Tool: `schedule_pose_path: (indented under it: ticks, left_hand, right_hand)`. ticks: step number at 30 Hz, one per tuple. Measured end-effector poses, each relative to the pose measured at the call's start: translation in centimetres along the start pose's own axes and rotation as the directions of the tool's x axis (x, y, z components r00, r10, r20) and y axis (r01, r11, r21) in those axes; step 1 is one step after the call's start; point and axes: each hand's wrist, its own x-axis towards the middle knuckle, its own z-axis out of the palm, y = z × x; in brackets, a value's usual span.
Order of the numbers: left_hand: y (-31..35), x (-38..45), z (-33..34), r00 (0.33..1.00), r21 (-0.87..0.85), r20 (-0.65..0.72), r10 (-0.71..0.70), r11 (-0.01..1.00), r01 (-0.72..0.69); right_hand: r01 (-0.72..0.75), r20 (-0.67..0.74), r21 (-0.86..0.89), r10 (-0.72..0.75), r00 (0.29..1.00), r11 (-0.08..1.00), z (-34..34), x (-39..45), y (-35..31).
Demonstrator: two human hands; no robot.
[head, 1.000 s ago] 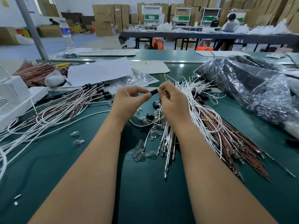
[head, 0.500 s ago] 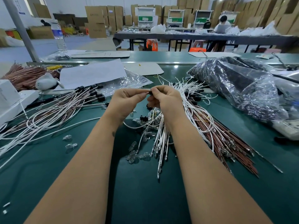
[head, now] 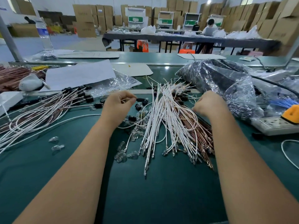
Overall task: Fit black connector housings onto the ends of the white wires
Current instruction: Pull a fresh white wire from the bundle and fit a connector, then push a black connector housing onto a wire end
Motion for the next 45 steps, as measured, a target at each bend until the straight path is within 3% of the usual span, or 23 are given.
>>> schedule_pose_path:
  ticks: [5,15,19,23,29,31,34,37,39,42,45]
  left_hand:
    - [-0.2,-0.2,0.2,0.999,0.093,0.011,0.034,0.995,-0.034]
    - [0.0,-0.3,0.1,0.994,0.058,-0.073,0.085,0.995,-0.081]
    - [0.0,-0.2,0.0,0.993,0.040,-0.094,0.072,0.997,-0.068]
    - [0.2,-0.3,-0.1,0.998,0.022,-0.018,0.054,0.998,-0.053]
    - [0.8,-0.6,0.1,0.992,-0.003,0.112,0.049,0.999,-0.049]
    - [1.0,-0.7,0.1,0.990,-0.008,0.124,0.061,0.998,-0.061]
    - [1.1,-0.8,0.3,0.992,-0.007,0.112,0.062,0.998,-0.062]
    - [1.0,-0.6,0.2,0.995,-0.038,0.082,0.056,0.998,-0.053]
    - [0.8,-0.5,0.0,0.998,-0.056,0.056,0.041,0.998,-0.038]
    - [0.2,-0.4,-0.4,0.999,0.007,-0.026,0.029,1.000,-0.029]
    - [-0.3,0.0,-0.7,0.998,0.055,-0.070,-0.002,0.998,0.006]
  right_hand:
    - [-0.001,-0.053,0.052,0.004,0.999,0.999,1.6,0.4,1.9]
    - [0.066,-0.029,-0.128,-0.071,0.997,0.990,1.8,-0.1,1.4]
    - [0.083,-0.046,-0.089,-0.087,0.995,0.993,1.4,-0.1,1.8]
    - [0.068,-0.080,-0.096,-0.075,0.994,0.993,1.7,-0.6,1.4]
    - [0.071,0.056,-0.074,-0.067,0.996,0.995,1.4,-0.8,1.3]
    - [0.054,-0.013,-0.025,-0.054,0.998,0.998,1.0,-1.0,1.2]
    - [0.030,-0.267,0.067,-0.011,0.964,0.997,0.0,-1.2,0.4]
    - [0.199,-0.465,0.096,-0.133,0.875,0.975,-1.4,-1.4,-2.7]
    - [0.335,-0.516,0.103,-0.237,0.823,0.937,-1.7,-1.4,-5.3]
    - [0.504,-0.495,0.120,-0.389,0.777,0.855,0.7,-2.3,-8.6]
    - [0.568,-0.444,0.123,-0.466,0.765,0.814,4.9,-3.5,-9.4]
